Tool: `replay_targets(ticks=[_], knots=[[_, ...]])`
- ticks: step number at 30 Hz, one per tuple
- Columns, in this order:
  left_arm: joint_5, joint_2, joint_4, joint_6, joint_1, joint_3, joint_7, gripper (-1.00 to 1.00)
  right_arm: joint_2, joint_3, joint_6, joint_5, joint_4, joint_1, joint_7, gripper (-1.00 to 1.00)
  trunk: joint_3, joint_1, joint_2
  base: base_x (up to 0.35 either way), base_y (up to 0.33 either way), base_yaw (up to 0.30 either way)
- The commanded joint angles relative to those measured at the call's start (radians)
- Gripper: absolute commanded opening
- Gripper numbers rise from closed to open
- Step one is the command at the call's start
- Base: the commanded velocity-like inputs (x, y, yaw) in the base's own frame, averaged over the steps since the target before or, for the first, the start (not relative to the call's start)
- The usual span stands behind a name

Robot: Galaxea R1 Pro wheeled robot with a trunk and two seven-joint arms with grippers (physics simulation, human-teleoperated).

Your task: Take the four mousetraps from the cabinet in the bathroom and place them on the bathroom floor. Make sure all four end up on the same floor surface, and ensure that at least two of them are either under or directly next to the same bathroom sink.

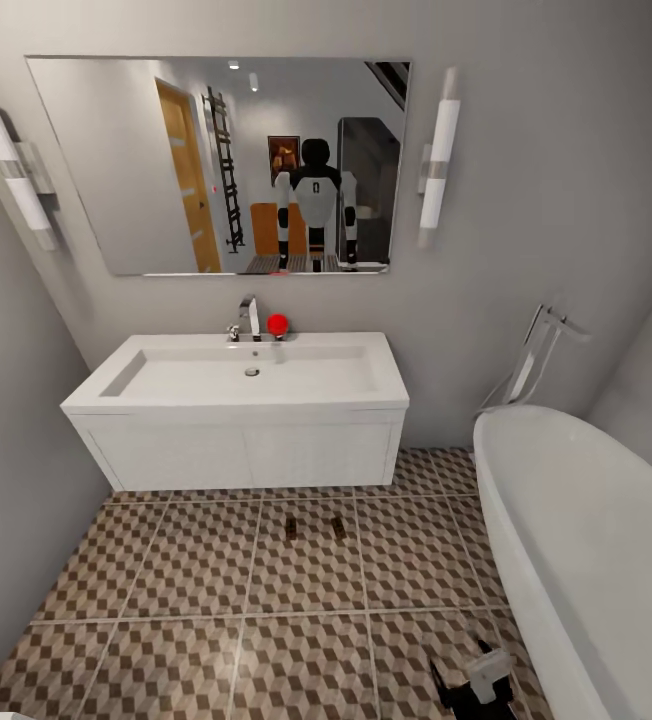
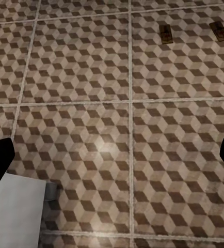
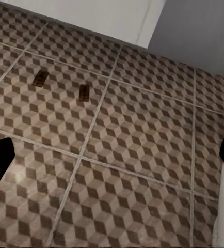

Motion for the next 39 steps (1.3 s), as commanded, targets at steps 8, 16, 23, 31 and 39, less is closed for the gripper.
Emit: replay_targets(ticks=[8, 16, 23, 31, 39], knots=[[0.004, -0.001, 0.003, -0.003, -0.002, -0.008, 0.007, 1.0, -0.006, 0.005, -0.089, -0.106, 0.0, 0.101, -0.006, 1.0, -0.002, 0.001, -0.002, 0.0, 0.0, 0.0], [0.005, -0.002, 0.003, 0.011, -0.002, -0.008, 0.008, 1.0, 0.019, 0.005, -0.092, -0.124, -0.005, 0.116, -0.005, 1.0, -0.002, 0.001, -0.002, 0.0, 0.0, 0.0], [0.005, -0.001, 0.004, 0.034, -0.002, -0.008, 0.007, 1.0, 0.031, 0.005, -0.092, -0.126, -0.003, 0.117, -0.007, 1.0, -0.002, 0.001, -0.002, 0.0, 0.0, 0.0], [0.005, 0.0, 0.006, 0.036, 0.012, -0.009, 0.004, 1.0, 0.028, 0.004, -0.089, -0.125, -0.002, 0.117, -0.009, 1.0, -0.002, 0.001, -0.002, 0.0, 0.0, 0.0], [0.005, 0.0, 0.006, 0.037, 0.018, -0.01, 0.002, 1.0, 0.031, 0.004, -0.087, -0.125, -0.002, 0.117, -0.01, 1.0, -0.002, 0.001, -0.002, -0.059, 0.0, 0.0]])
